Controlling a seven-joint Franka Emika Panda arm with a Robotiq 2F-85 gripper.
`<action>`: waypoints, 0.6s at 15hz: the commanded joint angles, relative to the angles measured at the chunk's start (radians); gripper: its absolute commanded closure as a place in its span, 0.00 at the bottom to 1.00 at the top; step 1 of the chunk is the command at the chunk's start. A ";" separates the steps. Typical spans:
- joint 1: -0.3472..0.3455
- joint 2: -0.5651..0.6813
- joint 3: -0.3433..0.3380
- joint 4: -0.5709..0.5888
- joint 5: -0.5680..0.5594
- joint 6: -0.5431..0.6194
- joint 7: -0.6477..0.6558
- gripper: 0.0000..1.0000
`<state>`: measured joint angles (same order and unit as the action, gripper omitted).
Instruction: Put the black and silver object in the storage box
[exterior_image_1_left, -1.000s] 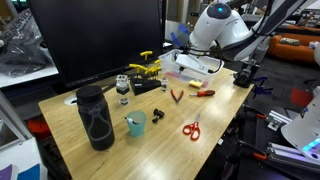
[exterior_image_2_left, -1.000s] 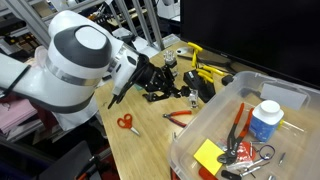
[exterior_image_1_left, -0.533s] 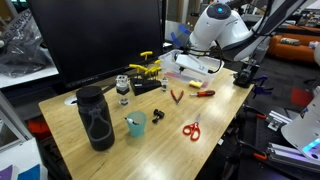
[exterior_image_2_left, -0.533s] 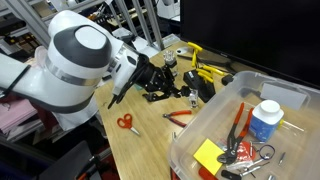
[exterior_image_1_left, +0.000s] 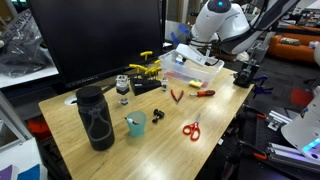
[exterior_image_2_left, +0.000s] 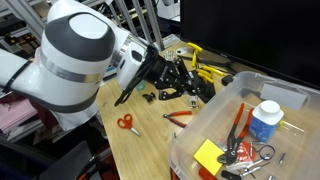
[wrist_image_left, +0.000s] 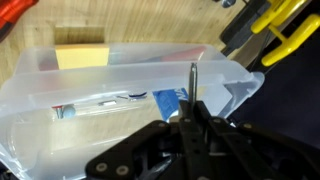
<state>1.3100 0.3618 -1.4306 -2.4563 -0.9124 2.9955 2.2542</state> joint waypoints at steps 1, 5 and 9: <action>0.061 0.098 -0.113 0.009 -0.004 0.025 0.108 0.98; 0.072 0.231 -0.169 -0.010 0.122 0.043 0.128 0.98; 0.049 0.378 -0.148 -0.046 0.355 0.006 0.076 0.98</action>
<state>1.3642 0.5905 -1.5880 -2.4789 -0.6966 2.9940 2.3469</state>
